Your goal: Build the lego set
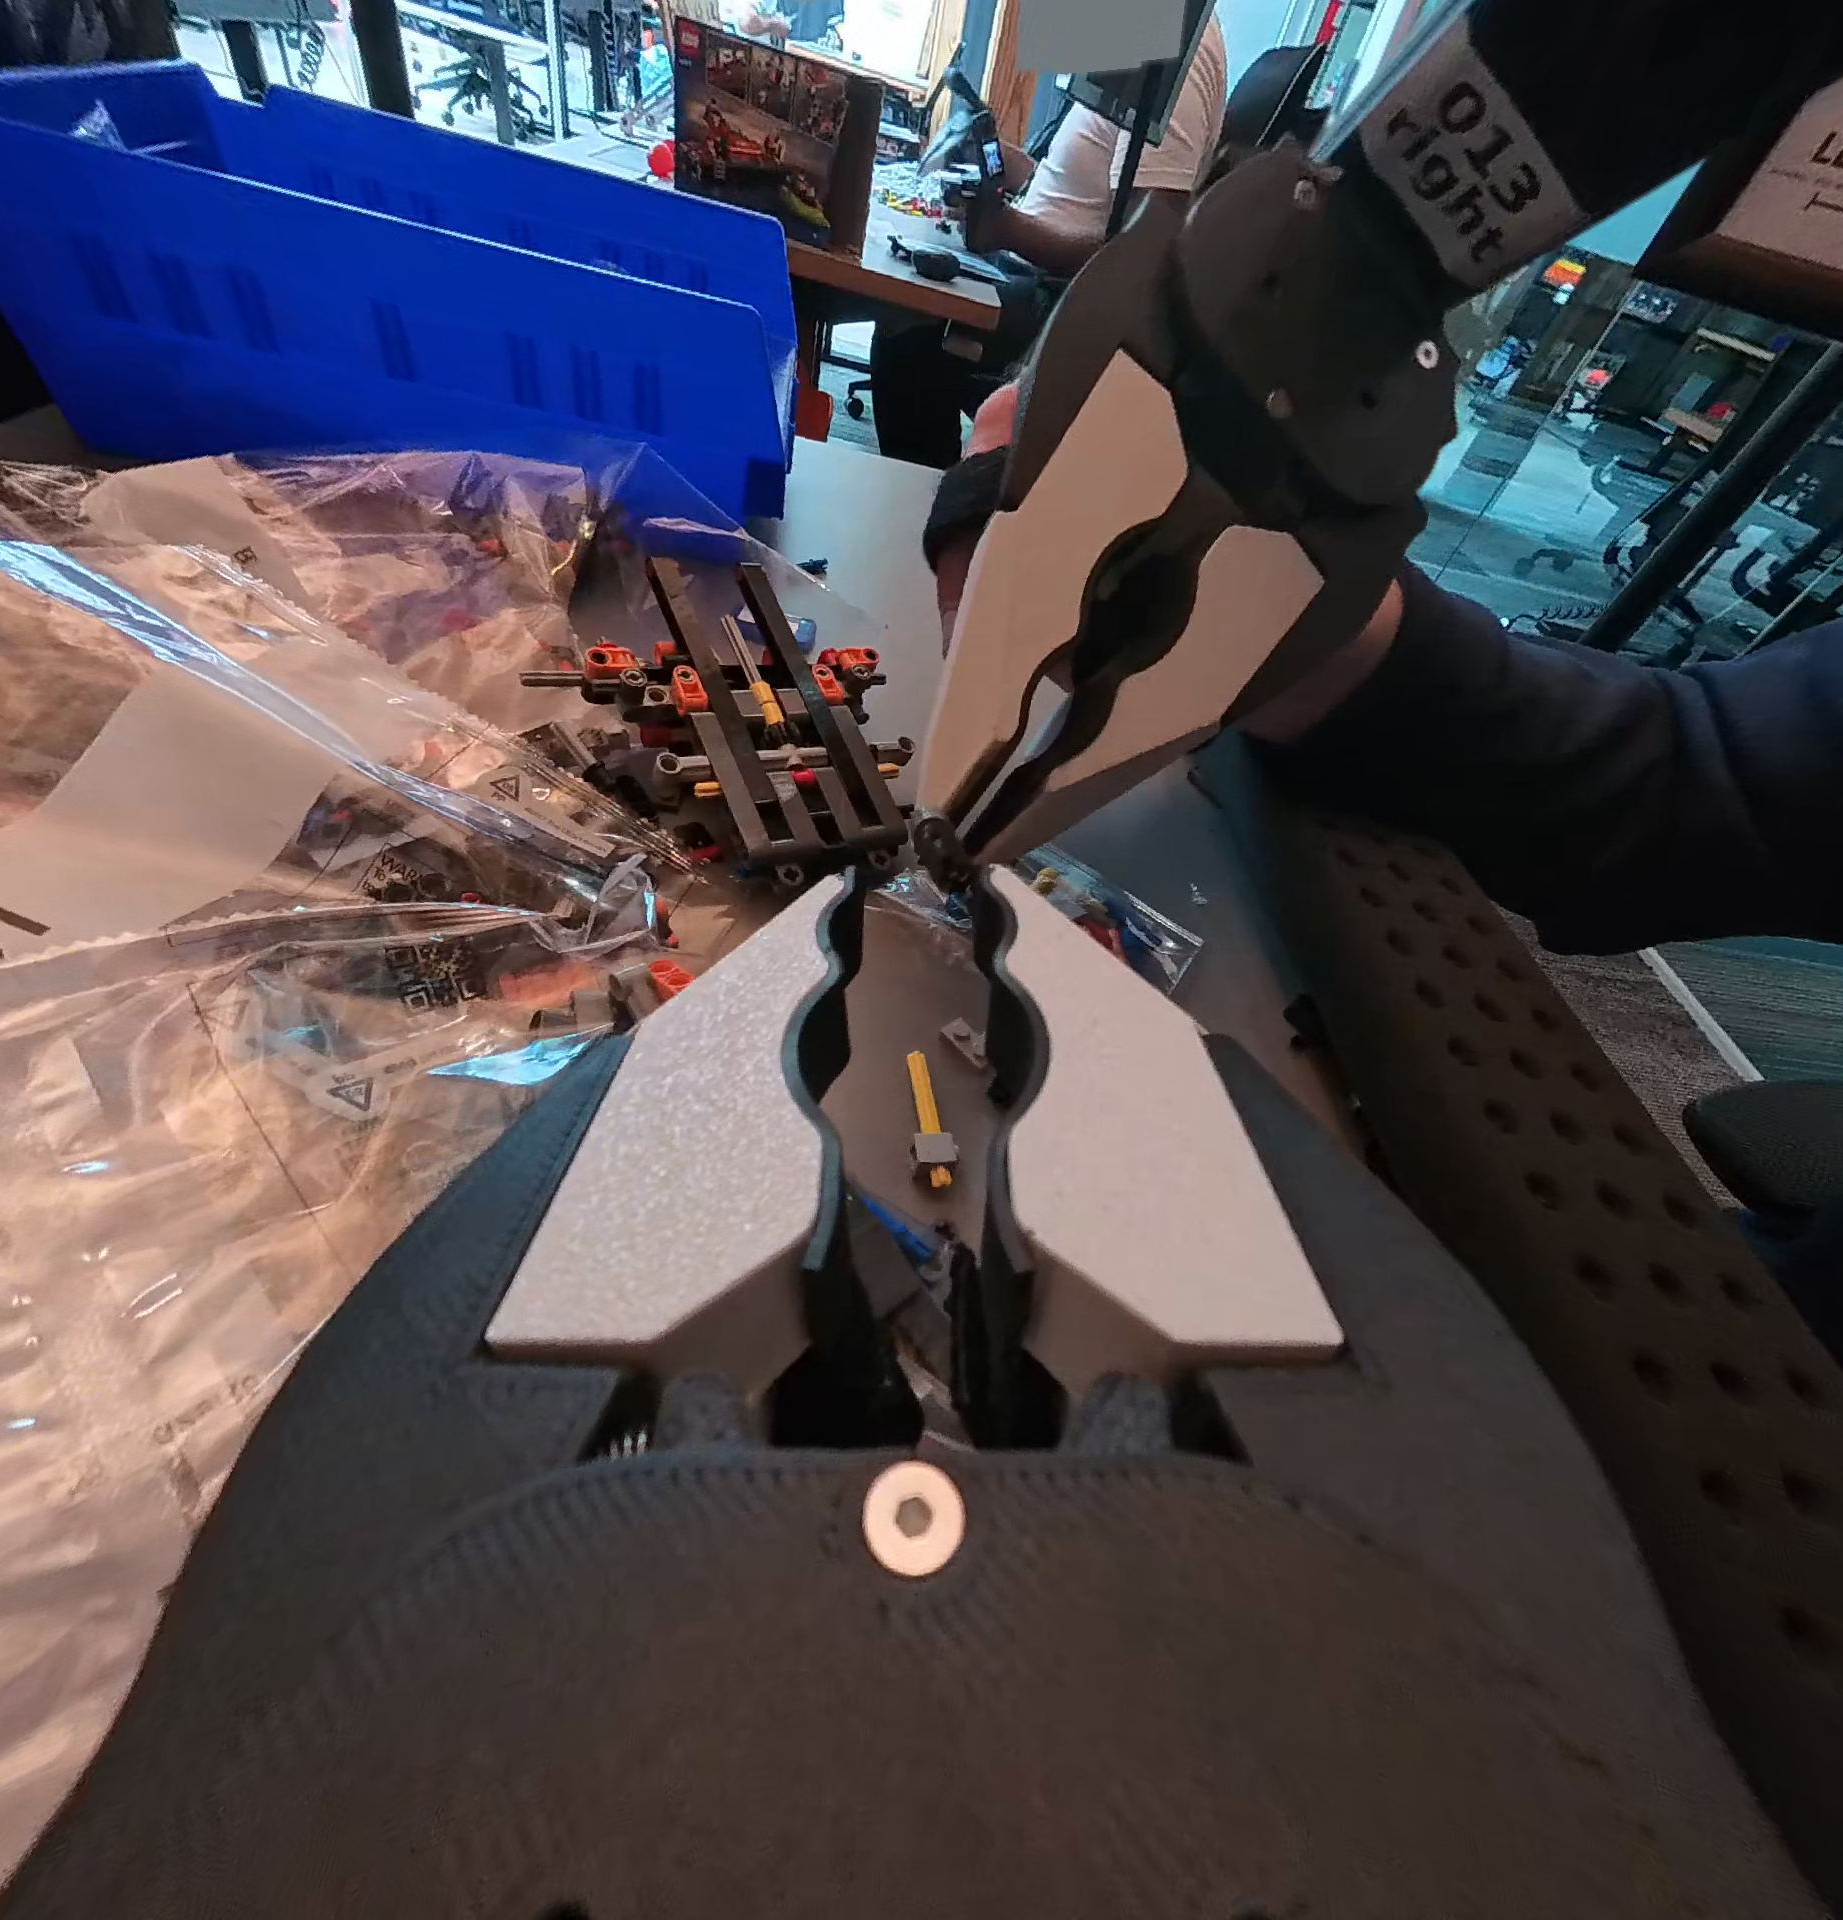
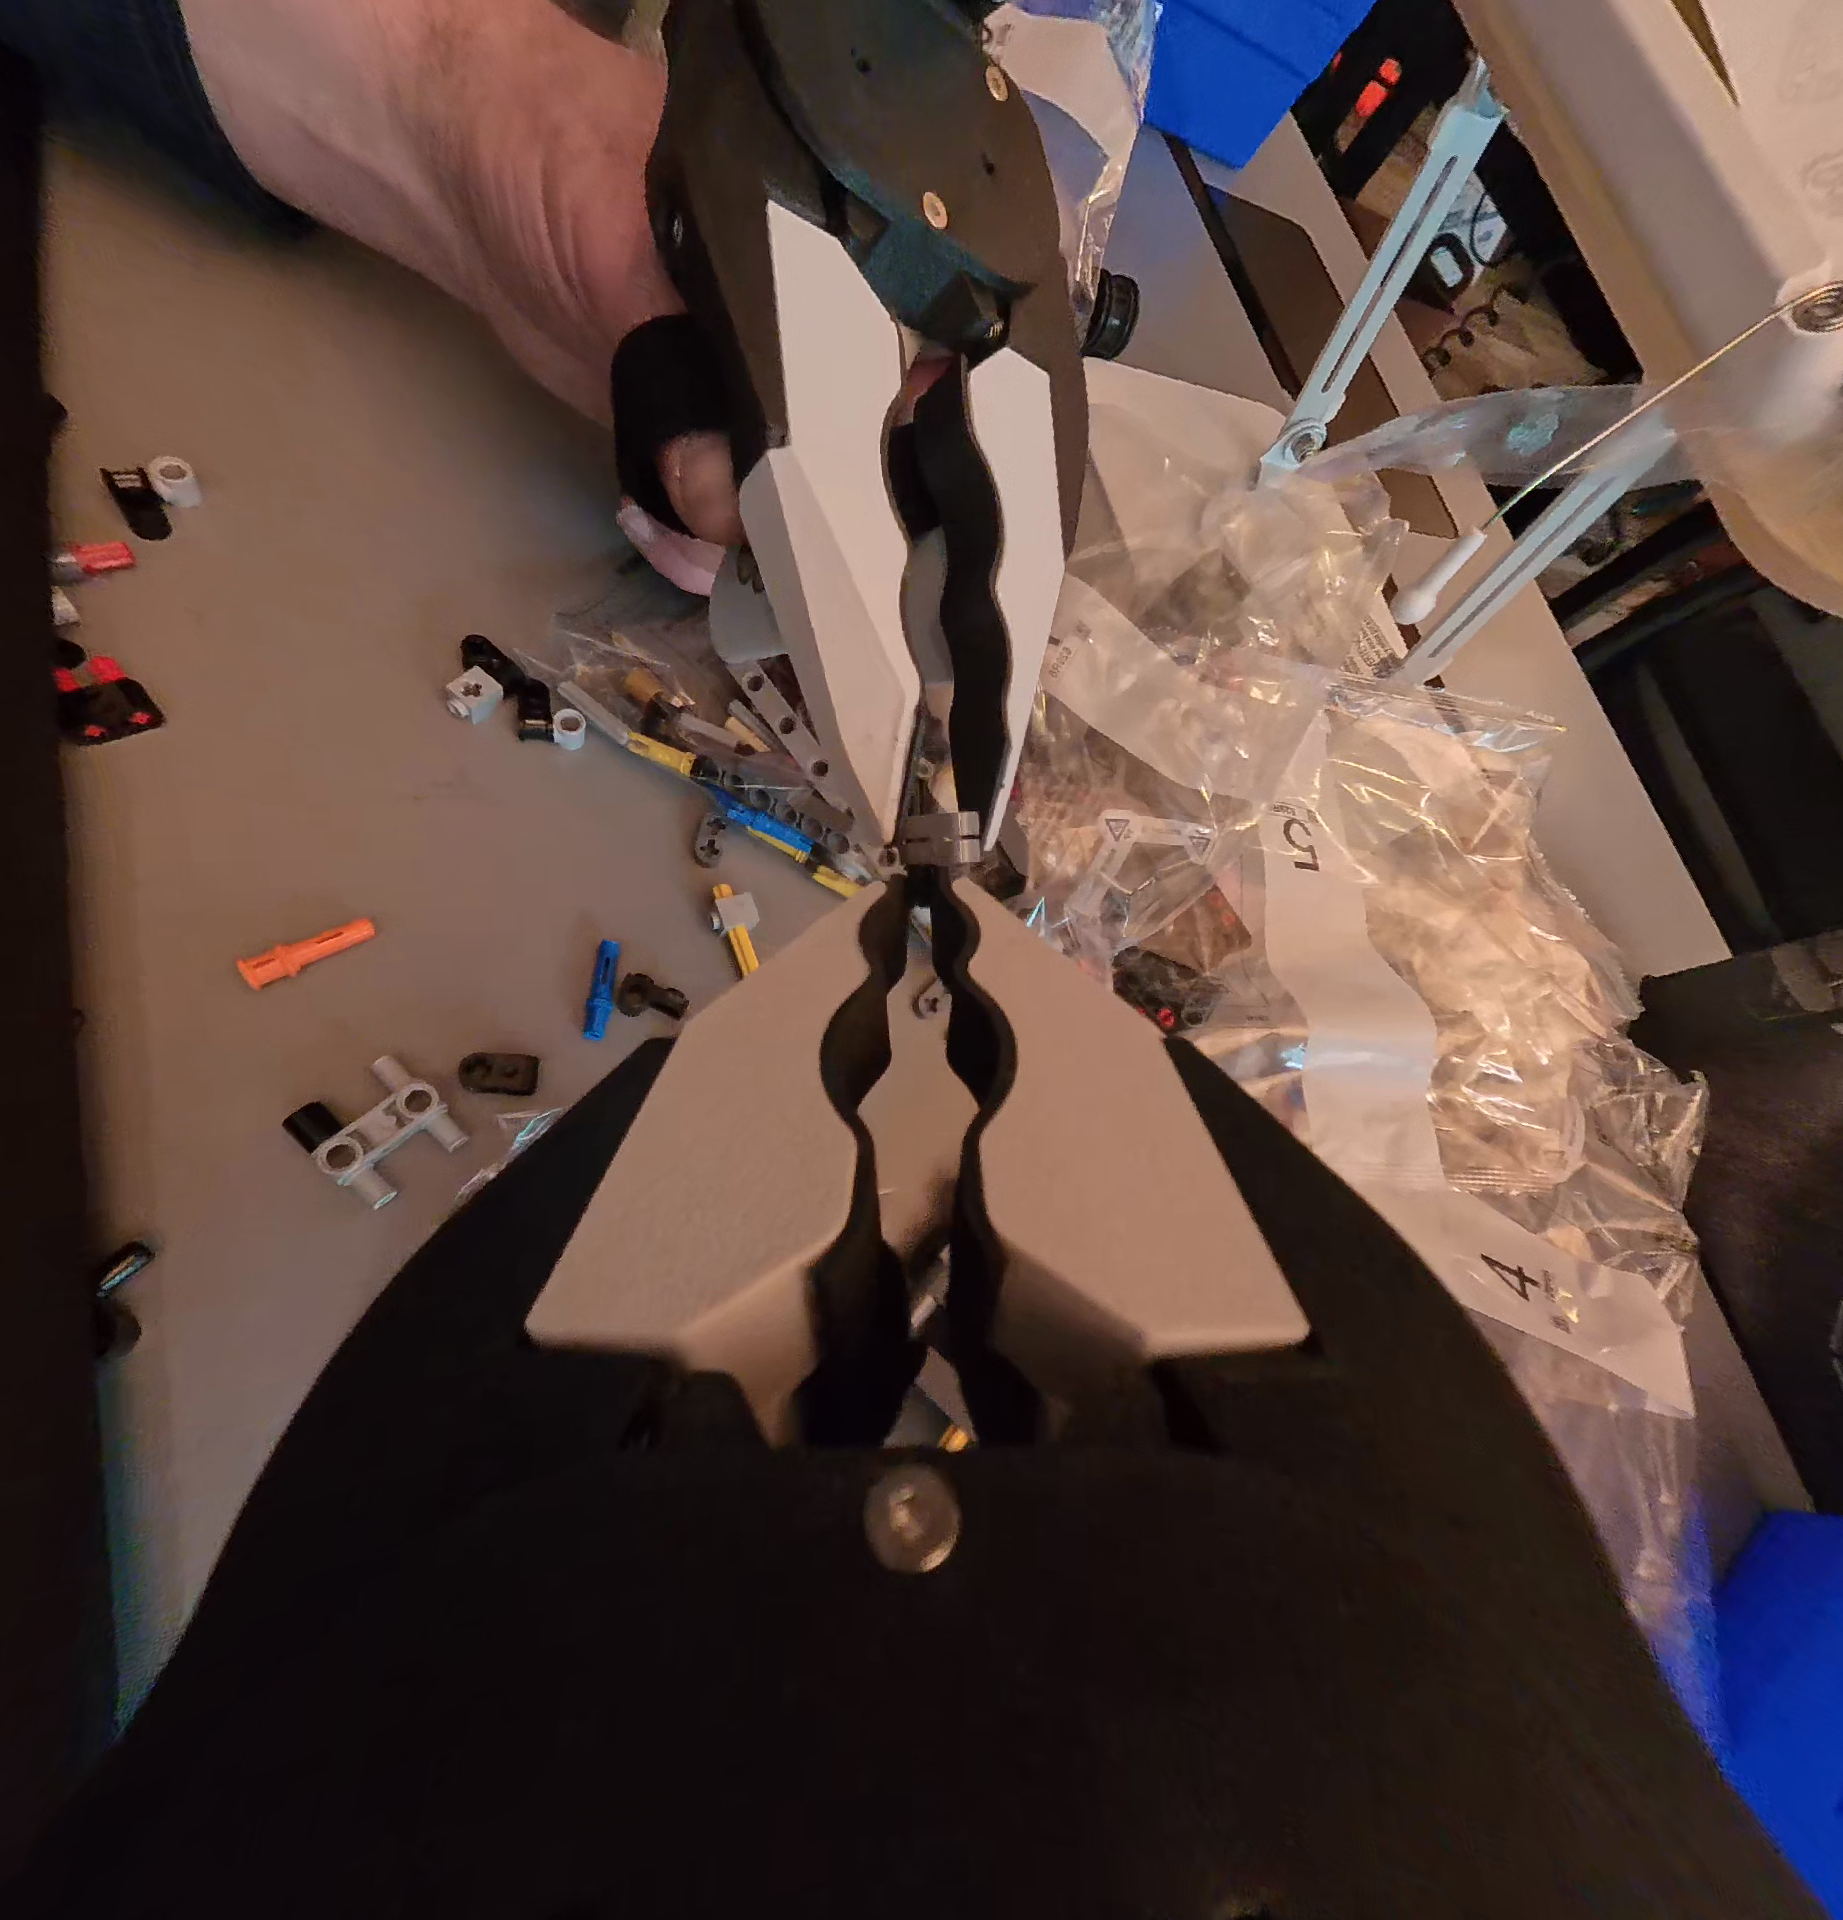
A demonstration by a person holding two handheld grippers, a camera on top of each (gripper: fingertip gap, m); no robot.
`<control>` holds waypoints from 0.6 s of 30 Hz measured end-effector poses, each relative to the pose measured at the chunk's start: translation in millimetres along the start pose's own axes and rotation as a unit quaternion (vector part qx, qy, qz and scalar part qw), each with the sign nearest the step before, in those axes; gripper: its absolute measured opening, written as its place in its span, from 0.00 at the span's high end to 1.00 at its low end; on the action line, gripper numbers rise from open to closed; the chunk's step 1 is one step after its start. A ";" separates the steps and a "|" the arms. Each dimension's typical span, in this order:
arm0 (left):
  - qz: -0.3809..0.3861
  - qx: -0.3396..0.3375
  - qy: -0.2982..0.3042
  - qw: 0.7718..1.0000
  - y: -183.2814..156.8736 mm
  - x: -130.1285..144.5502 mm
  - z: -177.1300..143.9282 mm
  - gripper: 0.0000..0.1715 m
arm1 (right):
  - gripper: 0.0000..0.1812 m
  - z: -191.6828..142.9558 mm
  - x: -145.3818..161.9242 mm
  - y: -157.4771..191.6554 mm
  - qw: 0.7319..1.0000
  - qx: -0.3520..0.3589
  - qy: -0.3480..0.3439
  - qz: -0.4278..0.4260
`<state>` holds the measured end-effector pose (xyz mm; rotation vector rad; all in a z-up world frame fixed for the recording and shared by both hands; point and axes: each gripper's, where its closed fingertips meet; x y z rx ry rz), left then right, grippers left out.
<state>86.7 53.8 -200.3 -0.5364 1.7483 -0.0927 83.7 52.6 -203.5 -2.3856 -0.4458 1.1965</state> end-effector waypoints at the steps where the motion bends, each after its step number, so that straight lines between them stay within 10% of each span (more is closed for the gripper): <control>1: -0.001 -0.001 0.001 1.000 0.4 0.4 -0.1 0.90 | 0.99 0.4 0.4 -0.4 1.000 0.003 0.003 -0.003; 18: -0.013 0.011 -0.010 1.000 -3.4 -4.4 -1.1 0.96 | 1.00 0.3 -1.9 -3.2 0.999 0.027 0.013 -0.024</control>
Point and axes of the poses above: each gripper's, where its closed fingertips meet, z out along the fingers, x out of its underside, y = z × x across the jaws, and after that the axes turned 8 degrees about -z, right-handed
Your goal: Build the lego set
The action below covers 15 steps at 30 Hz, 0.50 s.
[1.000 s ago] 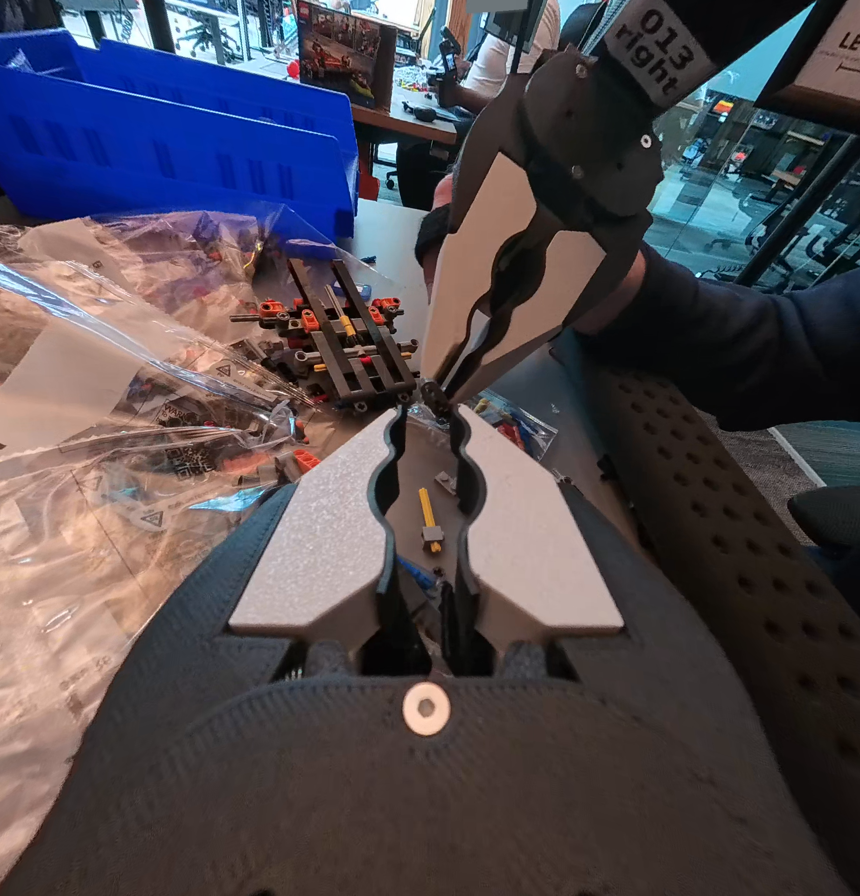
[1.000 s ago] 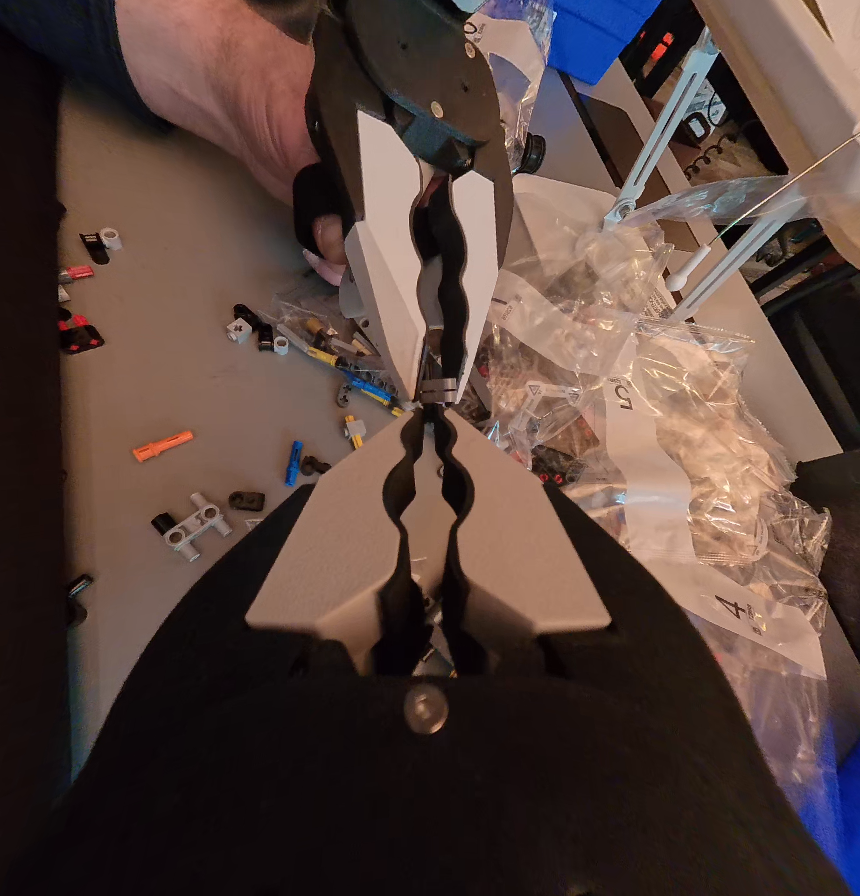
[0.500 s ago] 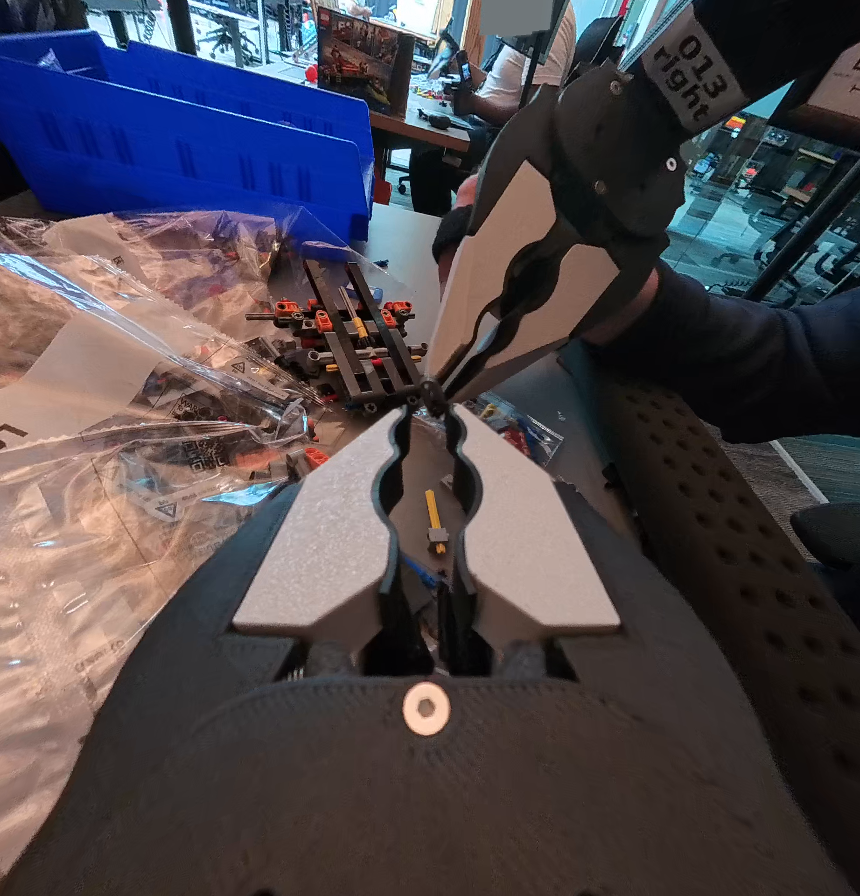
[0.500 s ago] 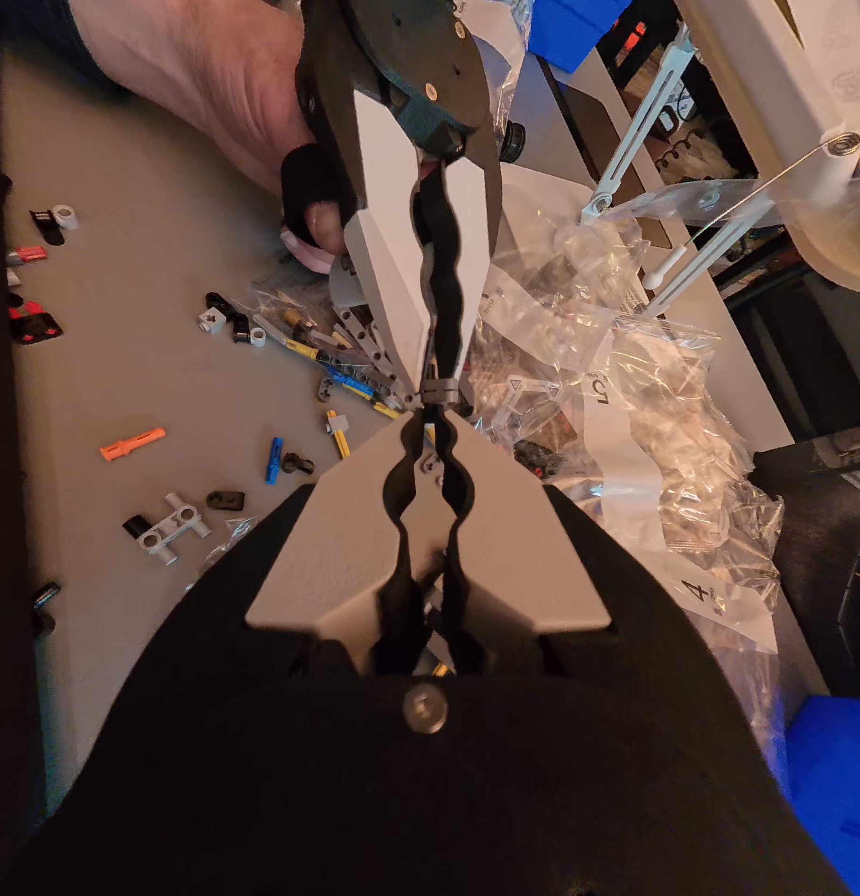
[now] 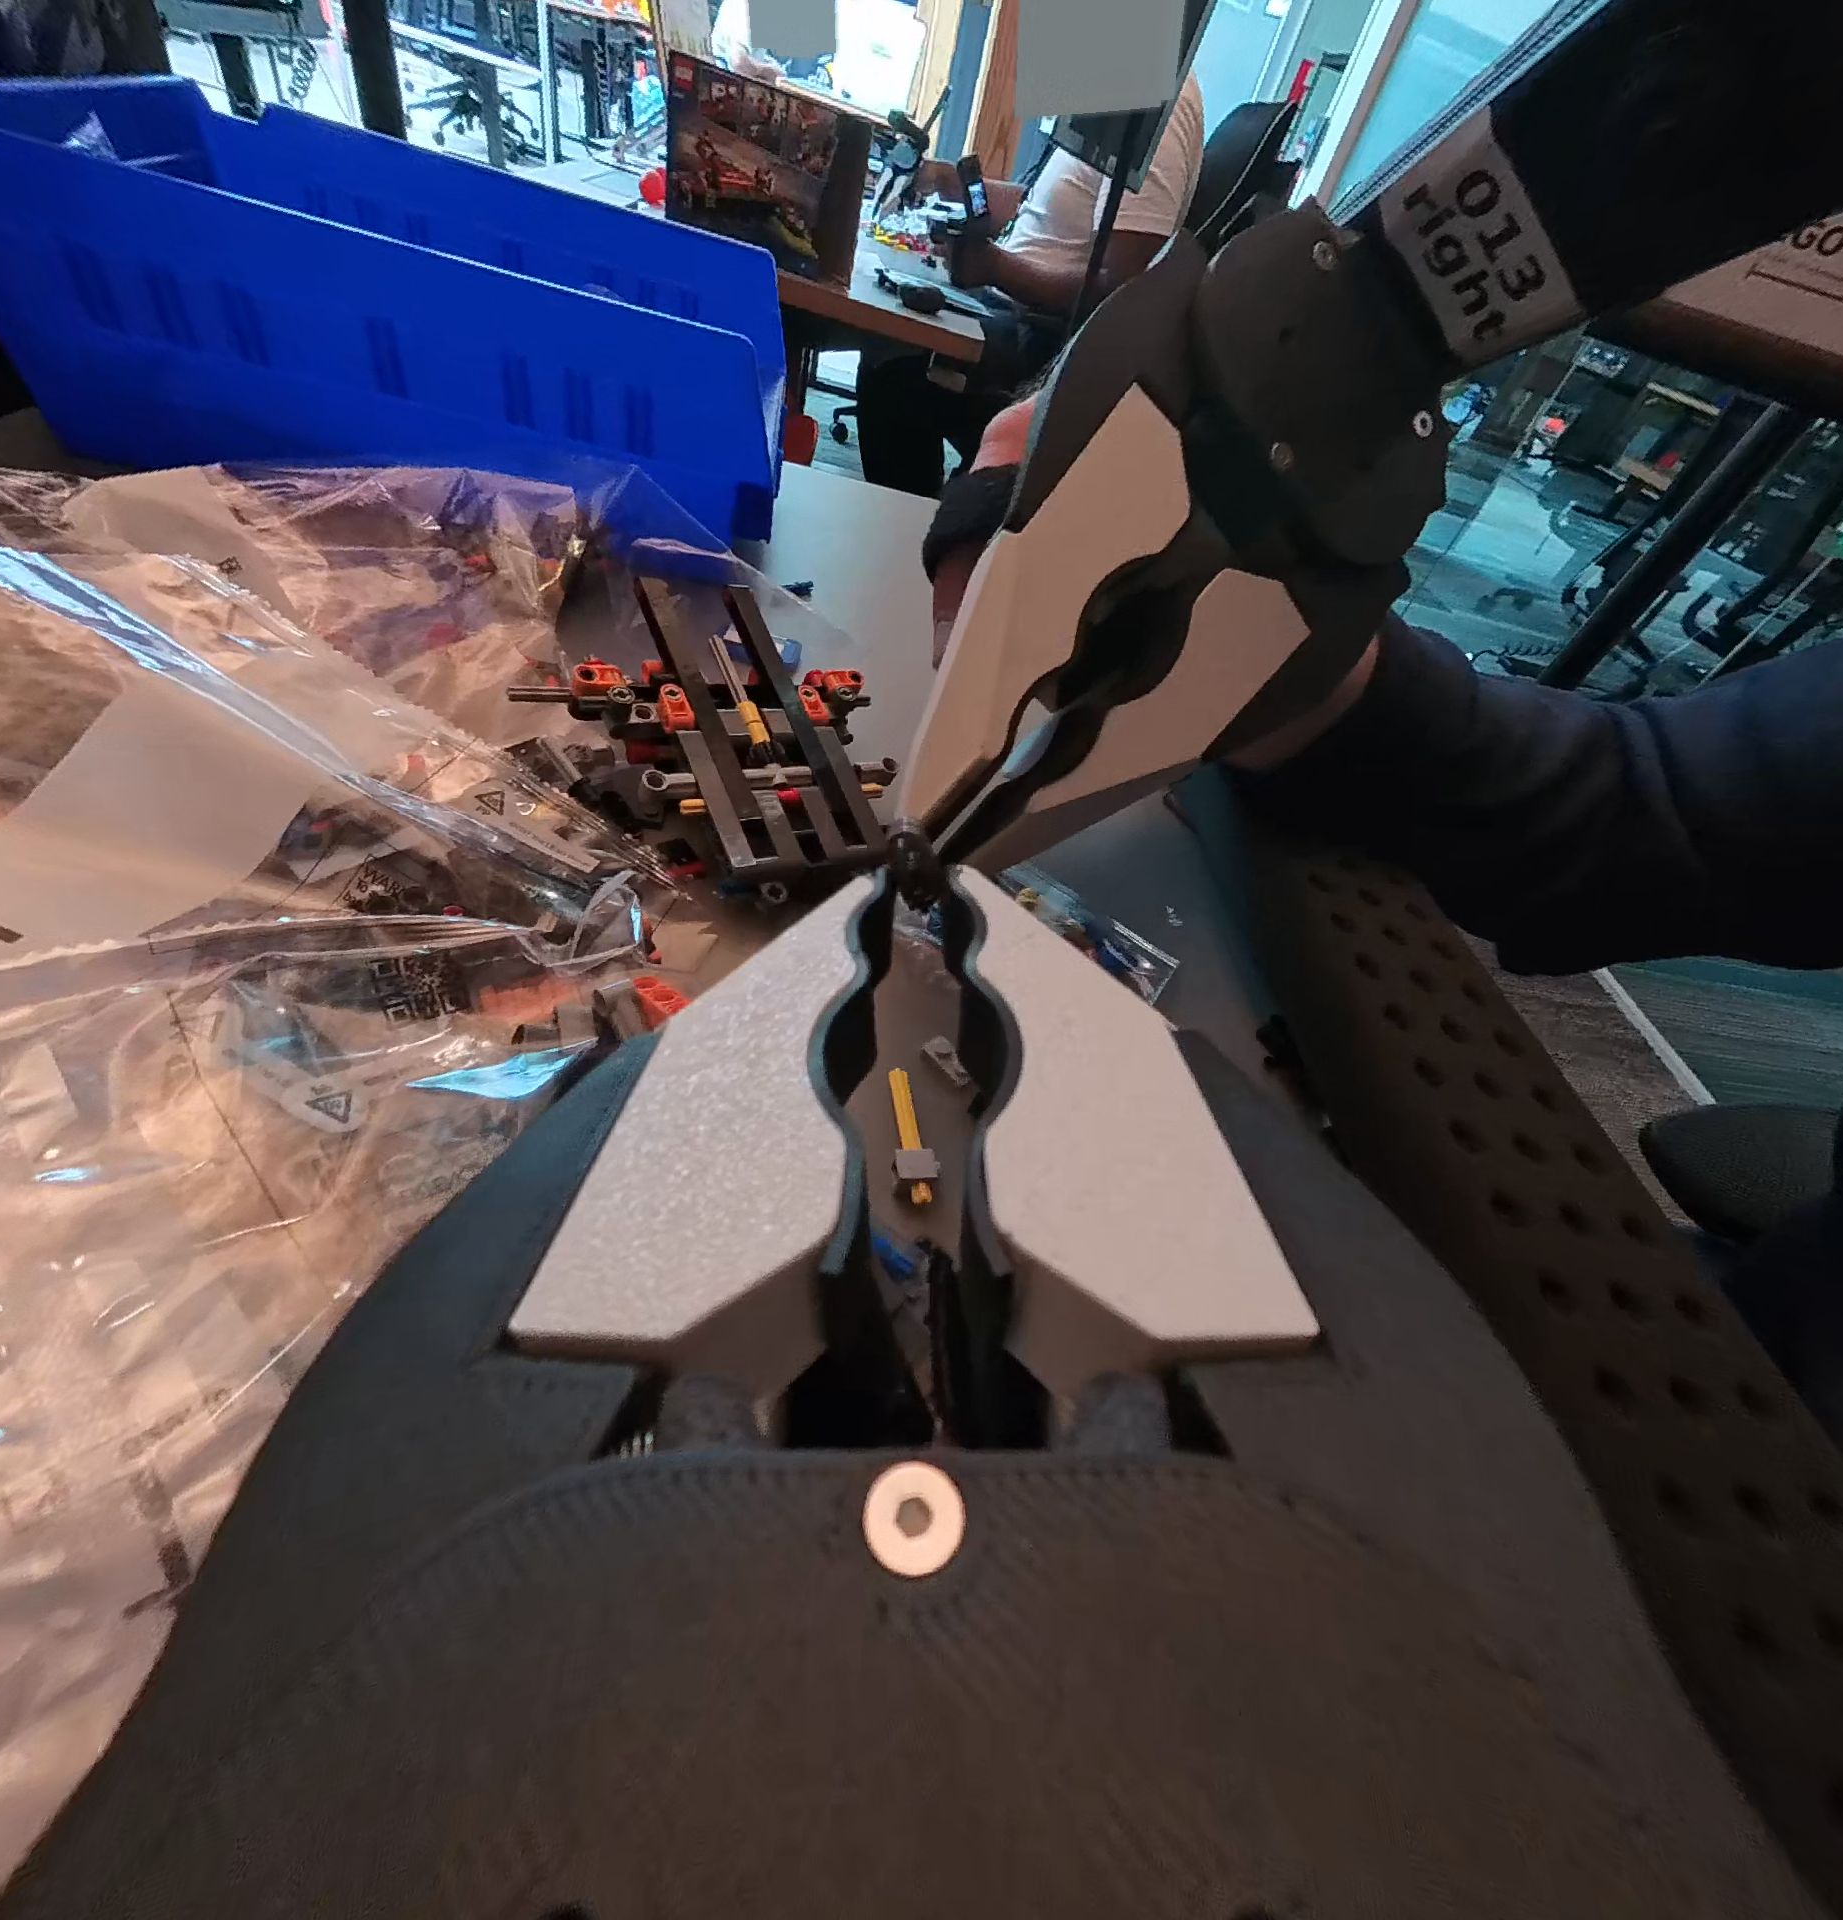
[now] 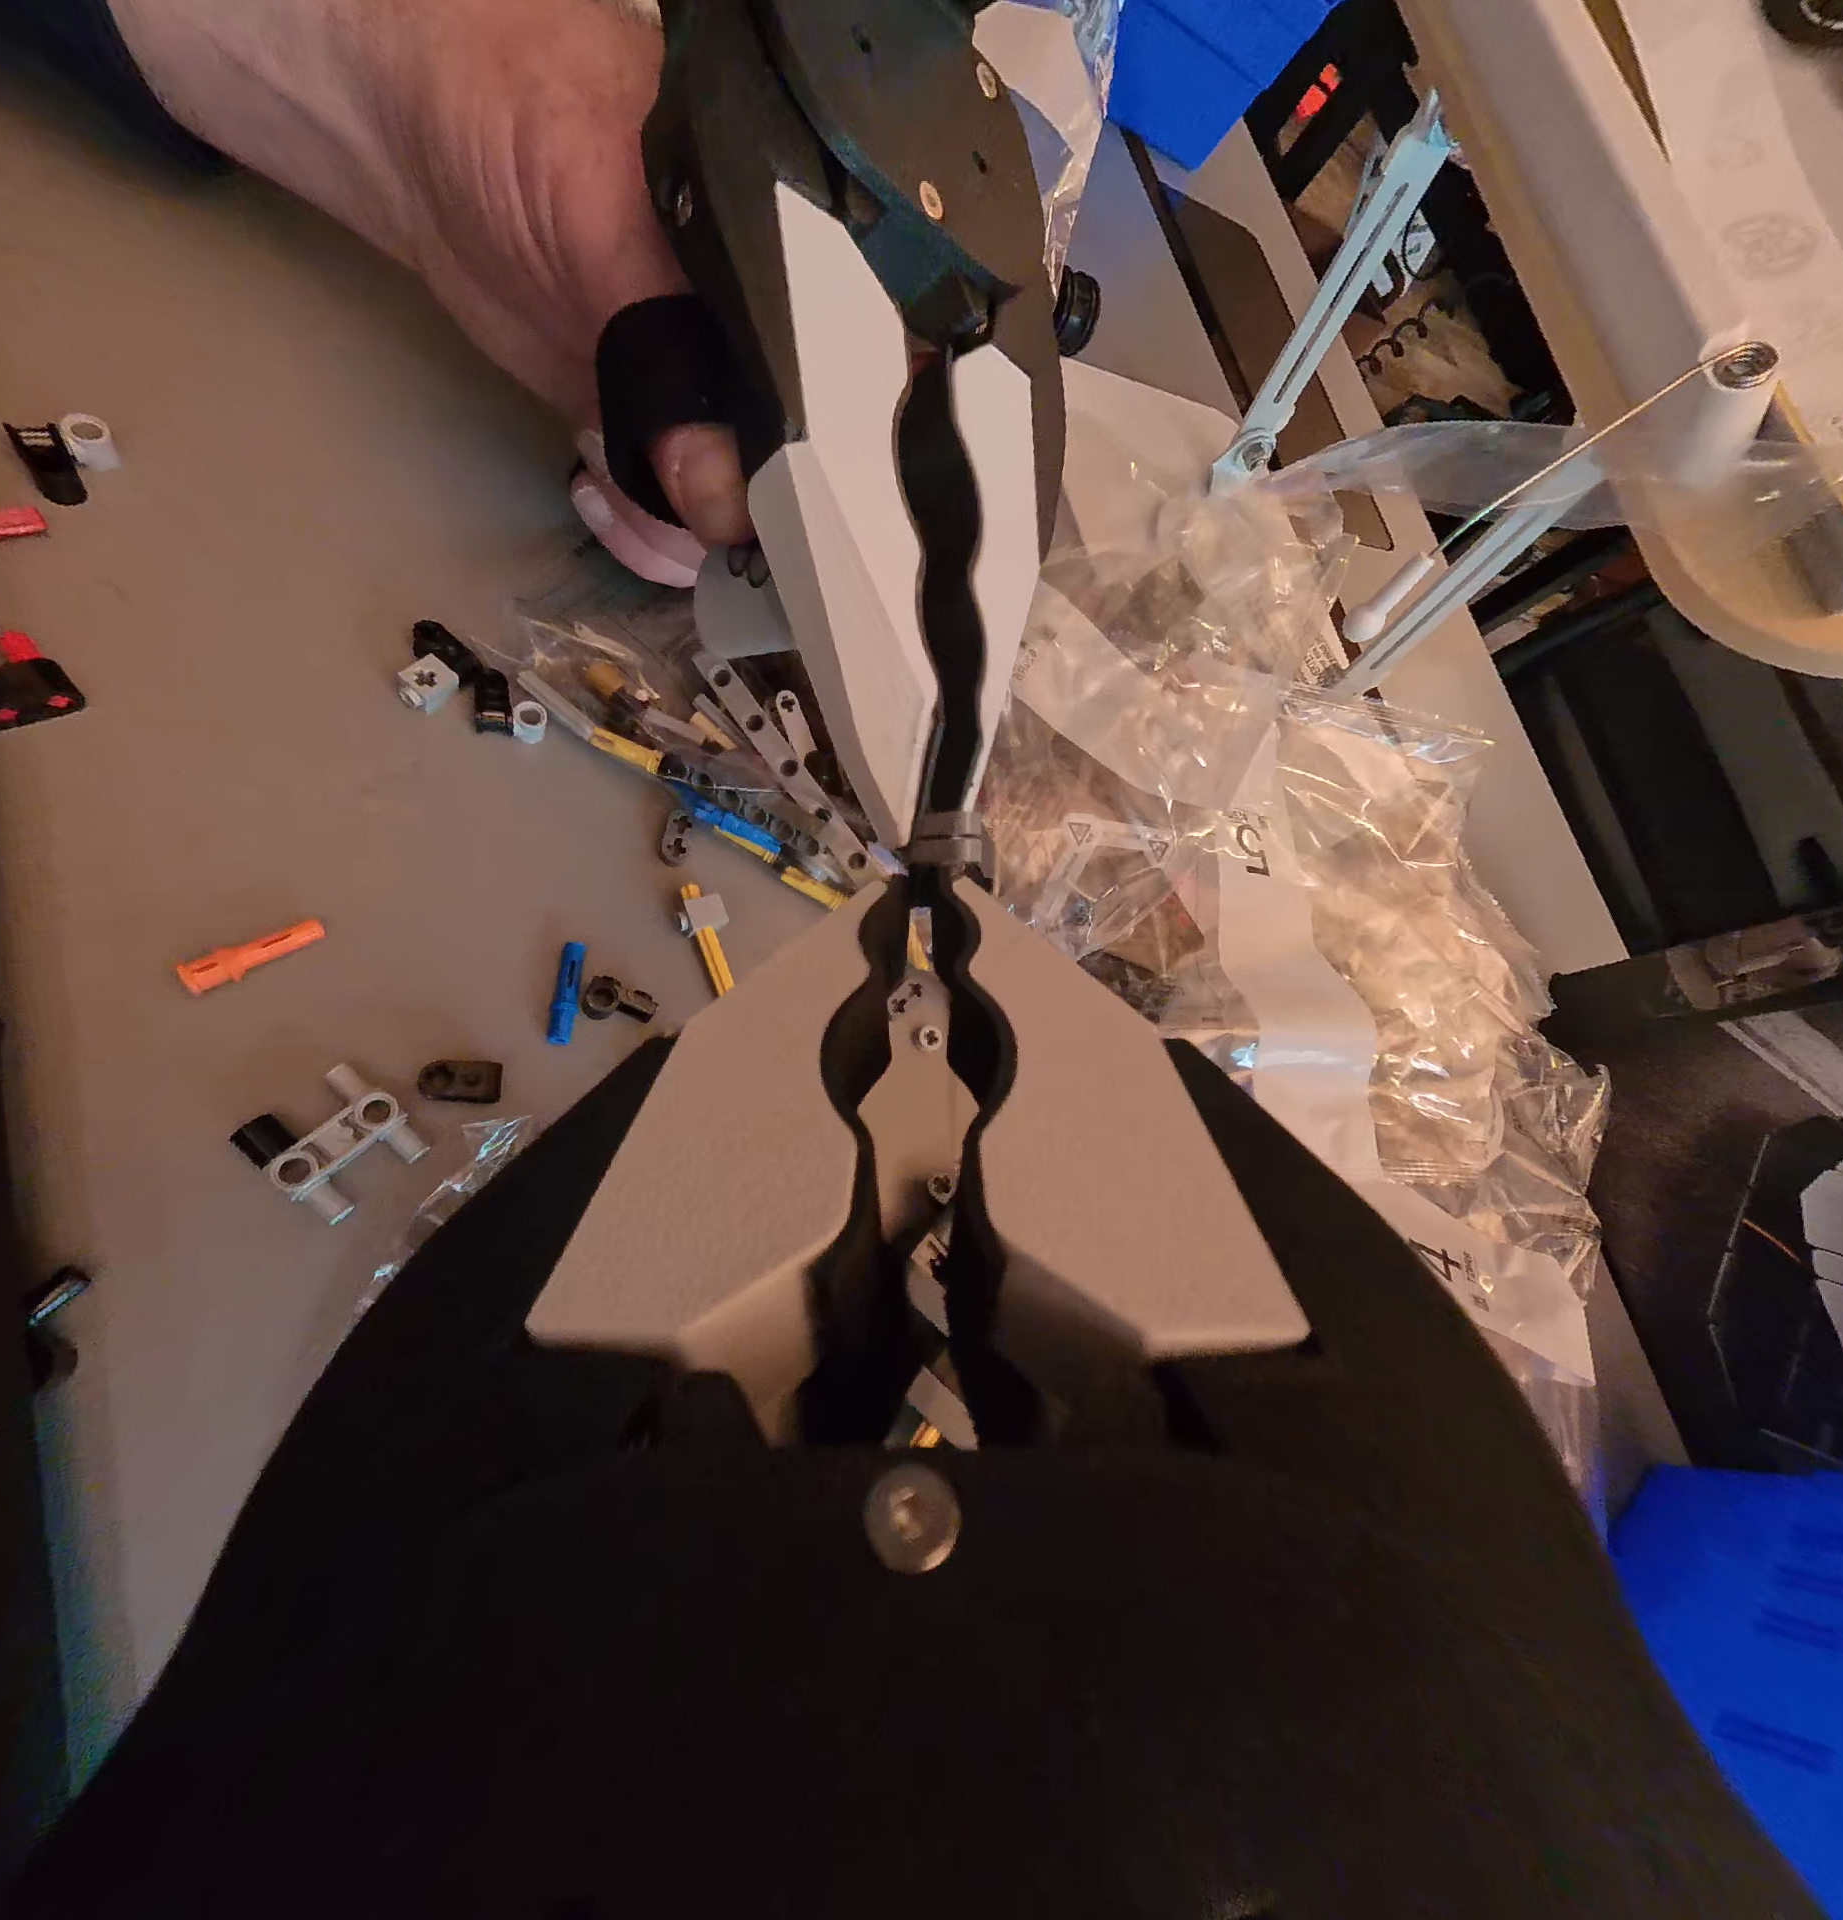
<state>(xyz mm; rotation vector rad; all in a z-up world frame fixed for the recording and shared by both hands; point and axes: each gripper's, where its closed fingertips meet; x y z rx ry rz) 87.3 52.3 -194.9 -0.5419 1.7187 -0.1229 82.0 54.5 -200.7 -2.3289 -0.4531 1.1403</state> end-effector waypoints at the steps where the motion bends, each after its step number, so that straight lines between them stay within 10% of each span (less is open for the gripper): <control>1: -0.002 0.001 -0.001 1.000 -0.1 -0.2 -0.2 0.96 | 1.00 -0.1 -0.3 0.0 1.000 0.001 0.001 -0.002; 15: -0.004 -0.003 0.002 1.000 0.5 -1.6 0.0 0.93 | 1.00 1.5 -4.3 -0.9 1.000 0.008 -0.003 0.002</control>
Point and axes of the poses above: each gripper's, where its closed fingertips meet, z out along the fingers, x out of its underside, y = z × x across the jaws, and after that the axes turned 8 degrees about -z, right-handed
